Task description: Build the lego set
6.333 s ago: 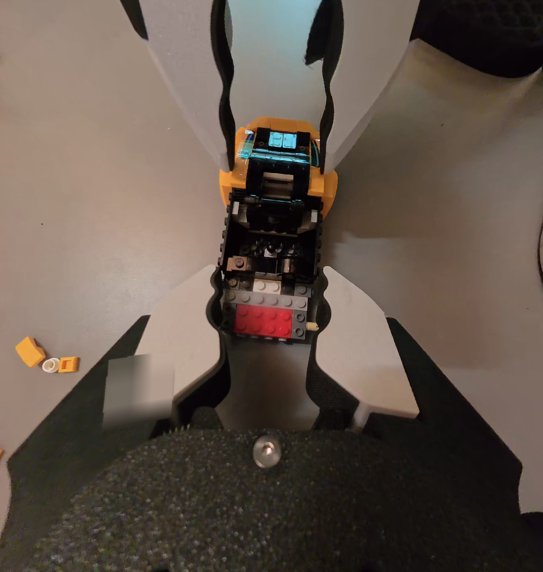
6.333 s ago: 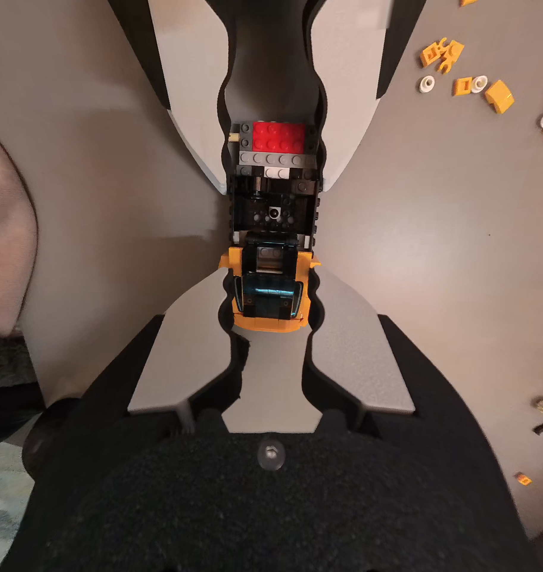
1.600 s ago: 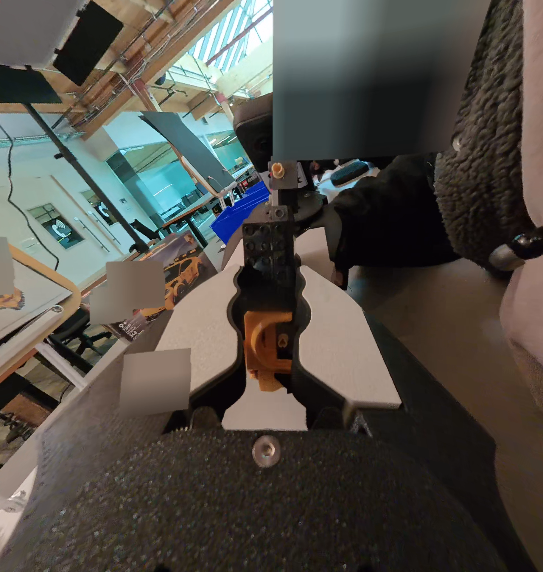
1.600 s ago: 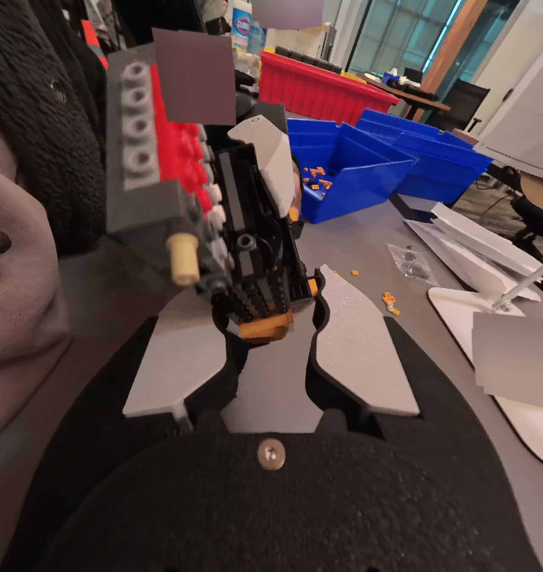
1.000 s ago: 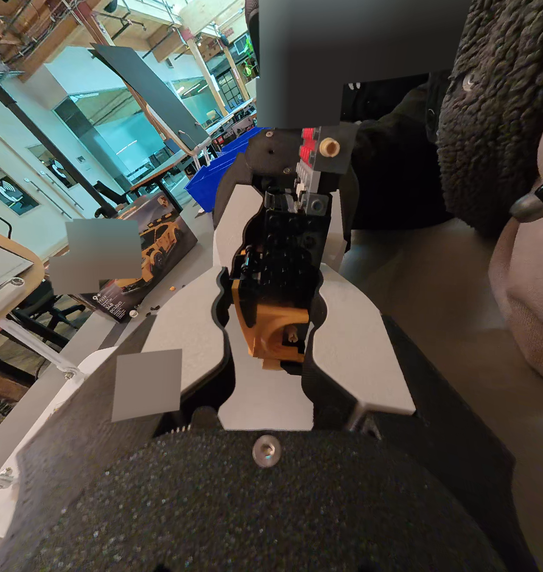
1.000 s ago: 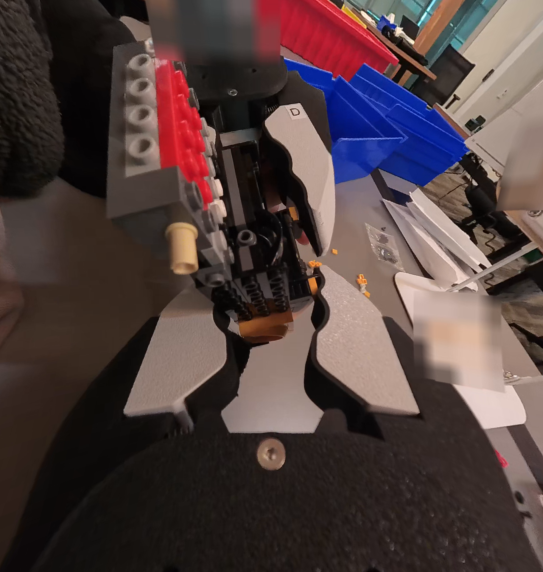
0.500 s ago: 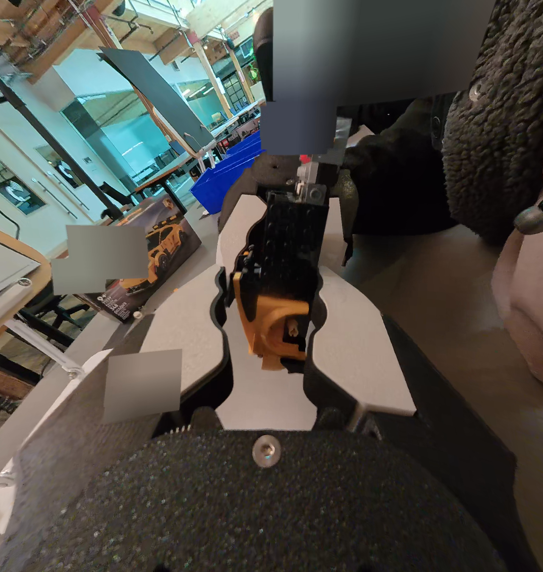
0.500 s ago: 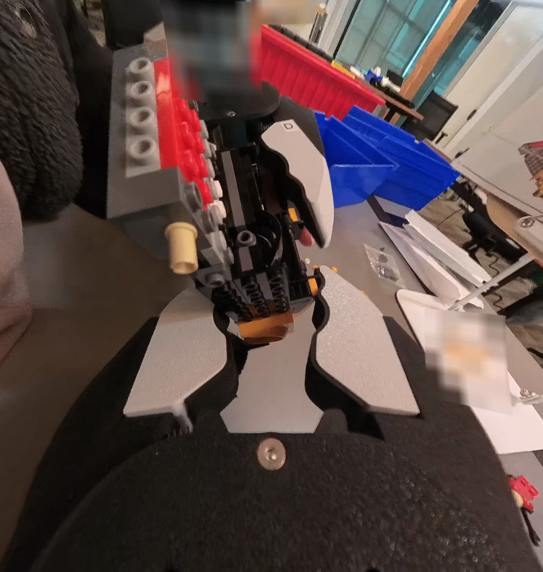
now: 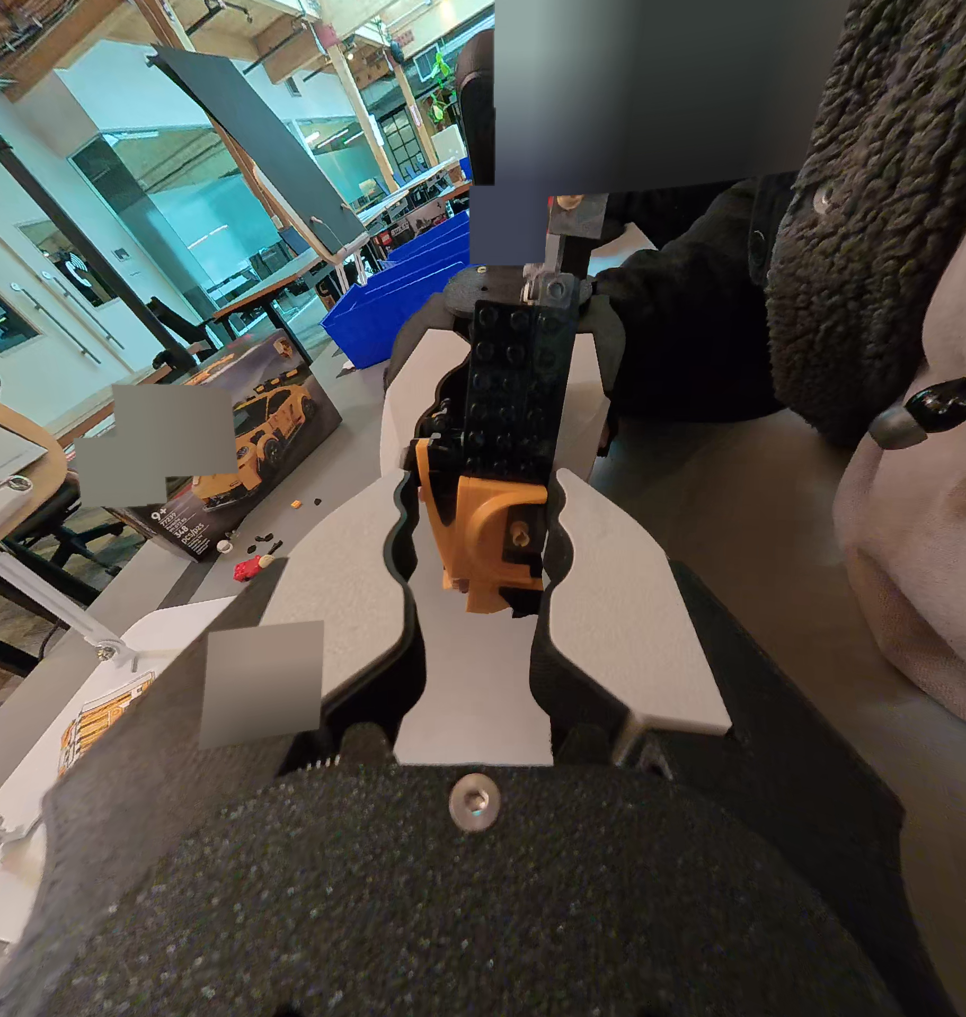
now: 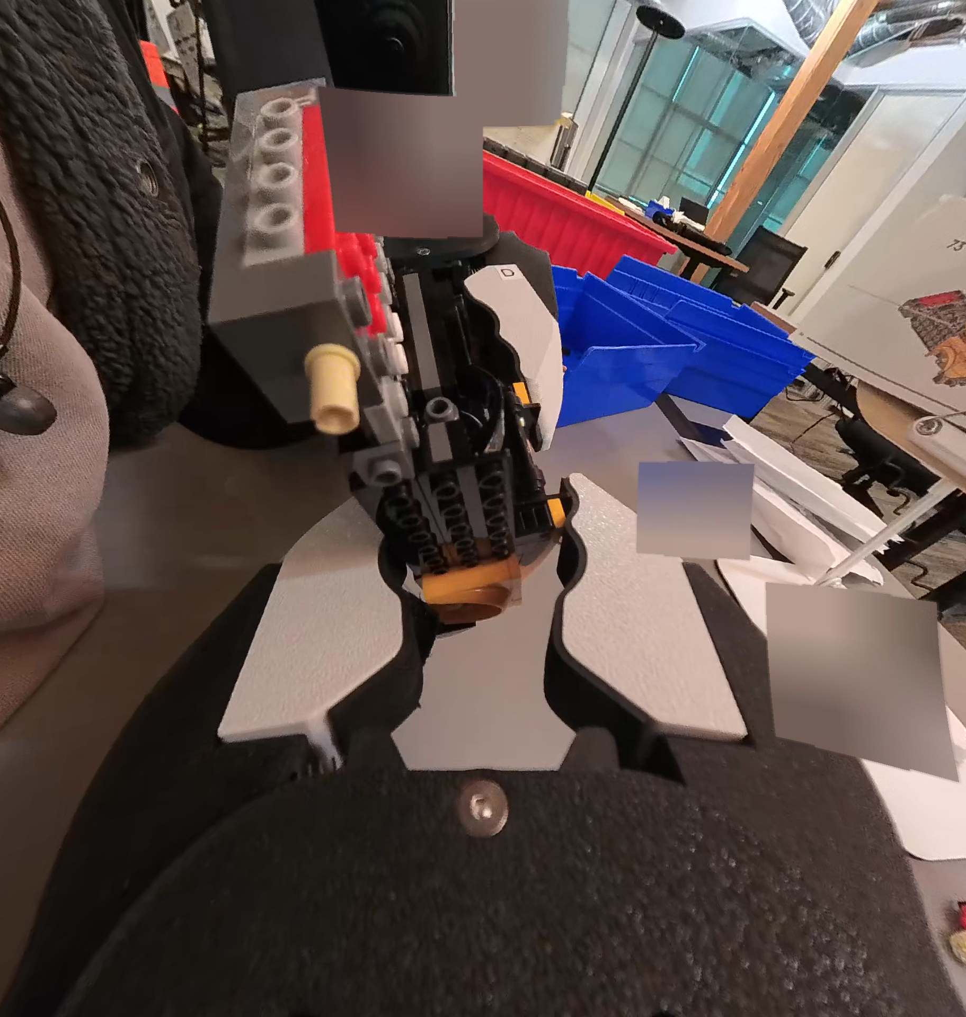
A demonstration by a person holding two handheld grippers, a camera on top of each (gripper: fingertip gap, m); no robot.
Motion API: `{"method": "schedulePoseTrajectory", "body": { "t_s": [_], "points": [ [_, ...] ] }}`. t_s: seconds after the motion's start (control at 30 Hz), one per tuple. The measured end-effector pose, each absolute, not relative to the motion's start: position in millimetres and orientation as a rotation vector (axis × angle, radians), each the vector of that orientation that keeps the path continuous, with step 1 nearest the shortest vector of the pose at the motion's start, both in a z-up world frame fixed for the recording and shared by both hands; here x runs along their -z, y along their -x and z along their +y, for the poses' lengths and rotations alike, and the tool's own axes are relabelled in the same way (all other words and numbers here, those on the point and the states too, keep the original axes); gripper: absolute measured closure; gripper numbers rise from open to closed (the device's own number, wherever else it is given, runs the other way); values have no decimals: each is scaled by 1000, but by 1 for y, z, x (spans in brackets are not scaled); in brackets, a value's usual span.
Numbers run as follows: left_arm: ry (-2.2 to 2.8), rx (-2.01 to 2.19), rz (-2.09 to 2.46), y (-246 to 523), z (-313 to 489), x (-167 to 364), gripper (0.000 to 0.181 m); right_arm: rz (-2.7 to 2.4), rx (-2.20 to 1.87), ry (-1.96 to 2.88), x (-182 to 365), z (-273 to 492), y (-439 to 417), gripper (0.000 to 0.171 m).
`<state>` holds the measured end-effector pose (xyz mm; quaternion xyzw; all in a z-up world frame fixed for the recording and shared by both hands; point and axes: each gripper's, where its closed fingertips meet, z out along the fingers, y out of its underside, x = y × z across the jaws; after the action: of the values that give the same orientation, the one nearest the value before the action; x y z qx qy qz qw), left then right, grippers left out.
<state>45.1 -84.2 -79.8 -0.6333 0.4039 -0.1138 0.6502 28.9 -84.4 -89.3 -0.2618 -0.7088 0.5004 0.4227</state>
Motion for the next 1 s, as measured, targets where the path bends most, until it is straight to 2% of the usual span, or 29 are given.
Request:
{"method": "schedulePoseTrajectory", "body": {
  "t_s": [1.0],
  "points": [
    [1295, 360, 894, -54, -95, 65, 137, -1822, -1201, 636, 72, -97, -40, 119]
  ]
}}
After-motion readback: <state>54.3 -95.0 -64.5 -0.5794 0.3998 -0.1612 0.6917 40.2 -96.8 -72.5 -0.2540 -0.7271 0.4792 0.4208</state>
